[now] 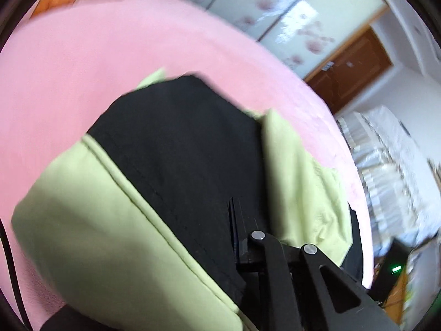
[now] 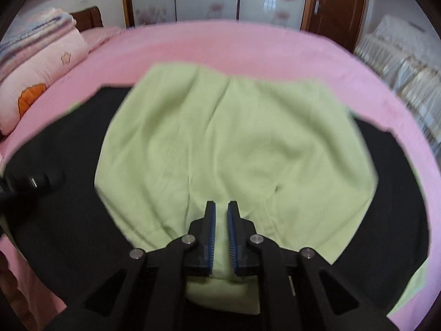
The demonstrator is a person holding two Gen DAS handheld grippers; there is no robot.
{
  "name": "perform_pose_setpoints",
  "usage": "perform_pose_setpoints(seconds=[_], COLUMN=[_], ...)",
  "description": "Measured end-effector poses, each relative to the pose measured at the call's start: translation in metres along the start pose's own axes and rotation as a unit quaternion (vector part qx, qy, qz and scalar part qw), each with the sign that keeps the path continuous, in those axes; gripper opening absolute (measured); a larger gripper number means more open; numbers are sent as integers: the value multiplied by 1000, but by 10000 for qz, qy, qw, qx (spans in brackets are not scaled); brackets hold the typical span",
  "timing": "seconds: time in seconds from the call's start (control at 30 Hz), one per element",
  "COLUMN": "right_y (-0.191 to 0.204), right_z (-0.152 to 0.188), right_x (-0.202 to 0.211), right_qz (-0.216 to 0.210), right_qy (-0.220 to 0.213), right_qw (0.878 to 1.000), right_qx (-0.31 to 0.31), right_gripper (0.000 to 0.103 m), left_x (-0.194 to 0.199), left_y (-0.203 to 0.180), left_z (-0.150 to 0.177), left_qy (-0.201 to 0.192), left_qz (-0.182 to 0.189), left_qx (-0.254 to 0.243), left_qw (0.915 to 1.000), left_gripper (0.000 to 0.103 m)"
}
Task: Fold large clothes
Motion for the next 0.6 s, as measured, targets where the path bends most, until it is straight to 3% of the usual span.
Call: perform_pose_setpoints(seconds=[0.1, 0.2, 0.47, 0.53, 0.6], right_y=[-2, -8, -26, -29, -35], right_z=[3, 3, 7, 8, 10], right_x=[1, -2, -3, -5, -5], right_qz=[-26, -313, -966, -1226, -1548], right_qy=[-49, 21, 82, 117, 166], right_qw=[10000, 9988, 9900, 9846, 9765], right_qx=[-40, -363, -1024, -1240, -1493], right_gripper=[8, 8, 8, 8, 8], left_x=[7, 9, 1, 1, 0], left_y=[-38, -73, -133, -151, -181], left_z=[-6, -11, -15, -11, -1], left_qy=[-223, -316, -326, -292, -209], left_qz=[45, 179, 249, 256, 272], left_qx=[-748, -1297, -2024, -2262, -2706], left_qw=[9969, 9909, 9784, 9733, 9621], left_gripper=[6, 6, 6, 6, 6])
Point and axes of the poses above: each gripper's, at about its wrist camera, not at the fingertips, and x roughly against the way its jaws point, y to its left, z to its underside, the point moved 9 cm from there along -x, roughly the way its jaws point, and after that the axes turned 10 degrees about z, right-handed, at the moved point
